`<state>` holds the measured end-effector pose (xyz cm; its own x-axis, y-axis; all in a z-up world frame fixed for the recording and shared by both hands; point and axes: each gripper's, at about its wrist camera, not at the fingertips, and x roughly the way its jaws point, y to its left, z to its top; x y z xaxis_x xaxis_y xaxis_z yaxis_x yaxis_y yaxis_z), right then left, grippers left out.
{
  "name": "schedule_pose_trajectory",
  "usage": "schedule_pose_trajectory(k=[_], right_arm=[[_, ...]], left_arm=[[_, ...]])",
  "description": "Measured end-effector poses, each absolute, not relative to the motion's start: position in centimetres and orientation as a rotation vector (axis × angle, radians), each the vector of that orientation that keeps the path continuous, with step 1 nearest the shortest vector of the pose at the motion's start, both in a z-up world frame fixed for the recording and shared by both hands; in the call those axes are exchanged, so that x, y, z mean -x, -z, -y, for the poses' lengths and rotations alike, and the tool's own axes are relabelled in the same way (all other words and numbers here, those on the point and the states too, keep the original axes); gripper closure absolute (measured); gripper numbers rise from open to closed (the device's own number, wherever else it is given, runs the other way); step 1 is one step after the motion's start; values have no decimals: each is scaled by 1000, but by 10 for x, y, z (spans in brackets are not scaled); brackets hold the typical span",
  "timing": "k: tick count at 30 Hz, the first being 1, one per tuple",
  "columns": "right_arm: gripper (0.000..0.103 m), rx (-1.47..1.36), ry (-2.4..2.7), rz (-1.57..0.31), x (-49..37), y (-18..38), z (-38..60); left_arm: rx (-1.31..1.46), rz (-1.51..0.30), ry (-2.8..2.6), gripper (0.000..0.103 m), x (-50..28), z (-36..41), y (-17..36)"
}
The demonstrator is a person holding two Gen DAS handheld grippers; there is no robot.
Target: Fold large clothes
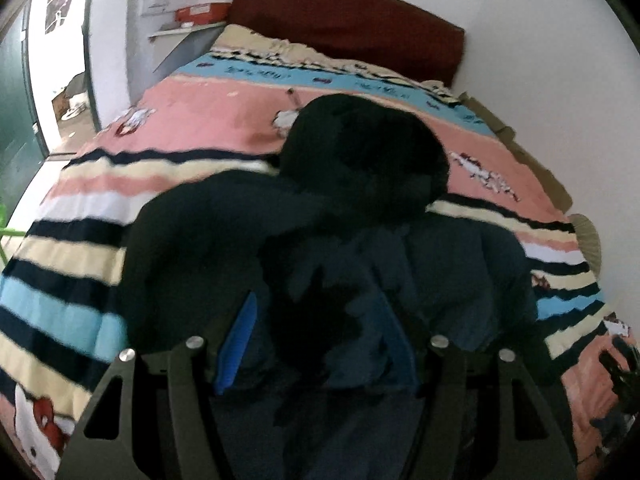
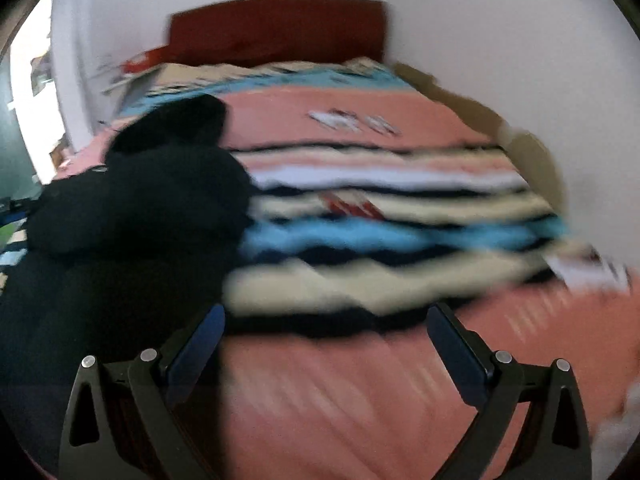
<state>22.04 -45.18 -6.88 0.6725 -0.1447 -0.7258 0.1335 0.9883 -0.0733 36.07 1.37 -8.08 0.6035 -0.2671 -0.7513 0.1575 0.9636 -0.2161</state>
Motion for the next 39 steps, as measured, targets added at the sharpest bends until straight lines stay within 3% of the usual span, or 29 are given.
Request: schedule_pose_trajectory(k=[7,13,15,24,32,39], right_arm=[[3,27,-68,-793,-357,78,362],[3,-12,-61,-918,-423,139,344],[2,-39,-86,-958,-419,163,350],[2,21,-74,-1012,-380,162,366],[2,24,-49,-901,-358,118,366],[2,-29,-32,-1025,-374,165,368]], left_arm=[[70,-913,282,42,-401,39,101],[-21,-963,254,42,-413,47,148],[-60,-958,276,41,-402,49,153],[-77,-1012,277,41,-357,35,155],[-22,-920,235,42,-353,19,119],[-5,-1003,199,40,-365,17,164]])
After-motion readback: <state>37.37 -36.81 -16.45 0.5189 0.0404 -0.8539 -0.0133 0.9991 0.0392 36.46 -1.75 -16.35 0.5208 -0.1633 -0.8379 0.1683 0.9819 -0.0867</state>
